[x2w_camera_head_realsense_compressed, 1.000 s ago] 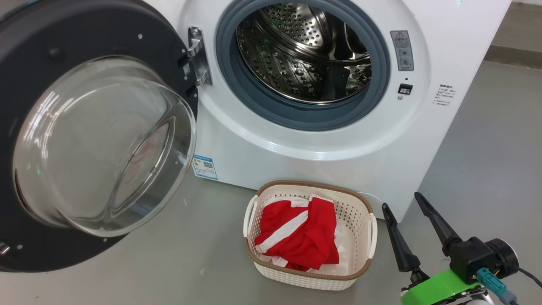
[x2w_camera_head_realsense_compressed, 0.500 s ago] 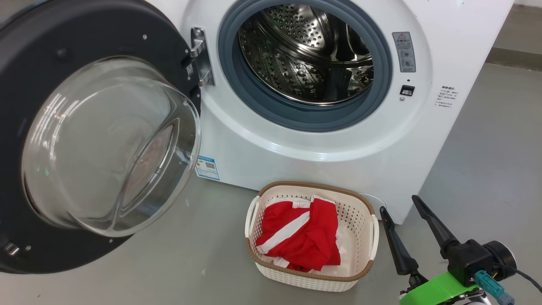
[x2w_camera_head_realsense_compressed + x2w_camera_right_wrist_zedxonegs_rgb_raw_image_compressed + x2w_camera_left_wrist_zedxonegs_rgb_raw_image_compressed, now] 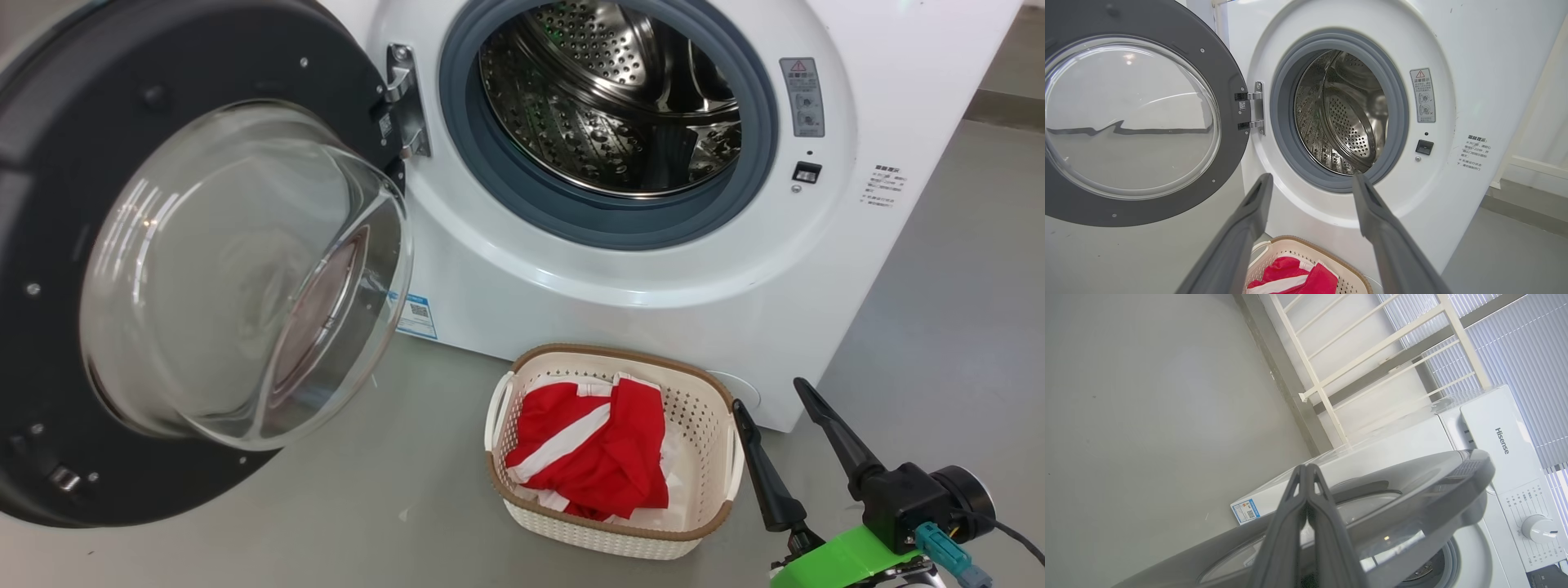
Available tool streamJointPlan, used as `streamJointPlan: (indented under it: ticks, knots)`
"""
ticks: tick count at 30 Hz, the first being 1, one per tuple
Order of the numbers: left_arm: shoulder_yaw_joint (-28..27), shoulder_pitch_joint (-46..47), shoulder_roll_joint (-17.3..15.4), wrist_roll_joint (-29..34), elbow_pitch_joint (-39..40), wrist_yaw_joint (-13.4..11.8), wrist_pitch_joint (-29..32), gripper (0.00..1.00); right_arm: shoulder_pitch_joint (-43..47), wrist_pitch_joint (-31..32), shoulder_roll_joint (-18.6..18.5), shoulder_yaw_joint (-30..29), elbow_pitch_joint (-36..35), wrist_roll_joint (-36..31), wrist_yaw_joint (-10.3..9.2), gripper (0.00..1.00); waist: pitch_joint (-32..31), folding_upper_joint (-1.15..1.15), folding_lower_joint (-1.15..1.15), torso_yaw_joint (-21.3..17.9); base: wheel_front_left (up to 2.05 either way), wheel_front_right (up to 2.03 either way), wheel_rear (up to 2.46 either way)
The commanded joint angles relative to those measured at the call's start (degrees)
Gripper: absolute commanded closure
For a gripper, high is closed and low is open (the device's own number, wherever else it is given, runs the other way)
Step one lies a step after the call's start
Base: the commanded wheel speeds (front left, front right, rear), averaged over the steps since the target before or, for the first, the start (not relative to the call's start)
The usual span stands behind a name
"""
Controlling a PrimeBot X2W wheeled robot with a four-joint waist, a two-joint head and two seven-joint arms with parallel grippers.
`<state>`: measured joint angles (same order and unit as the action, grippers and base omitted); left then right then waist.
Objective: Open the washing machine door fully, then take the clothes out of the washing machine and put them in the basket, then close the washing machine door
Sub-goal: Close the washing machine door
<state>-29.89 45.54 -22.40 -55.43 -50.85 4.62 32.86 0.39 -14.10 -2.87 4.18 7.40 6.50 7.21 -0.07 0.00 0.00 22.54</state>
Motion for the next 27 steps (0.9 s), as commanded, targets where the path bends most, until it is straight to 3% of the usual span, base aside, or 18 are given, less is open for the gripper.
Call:
streamJointPlan:
  ticks: [1,14,27]
  knots:
    - [-0.20,-1.12,-0.20,-0.80,2.08,0.56,1.83,1.00,-0.77,-0.34,-0.18,1.18,-1.35,0.12,0.28,0.00,0.00,0.00,0.00,0.32,0.00,0.00,0.00]
    - [-2.88,-5.50,4.80,-5.82,11.45,-2.29,6.44,1.00,-1.09,-0.60,-0.05,0.87,-1.02,0.10,0.28,0.00,0.30,0.00,0.00,1.83,0.00,0.00,0.00]
    - [-2.28,-12.05,11.28,-7.88,26.51,-5.36,10.54,1.00,-1.95,-0.79,-0.02,1.13,-0.46,0.67,0.28,0.00,1.01,0.00,0.00,1.92,0.00,0.00,0.00]
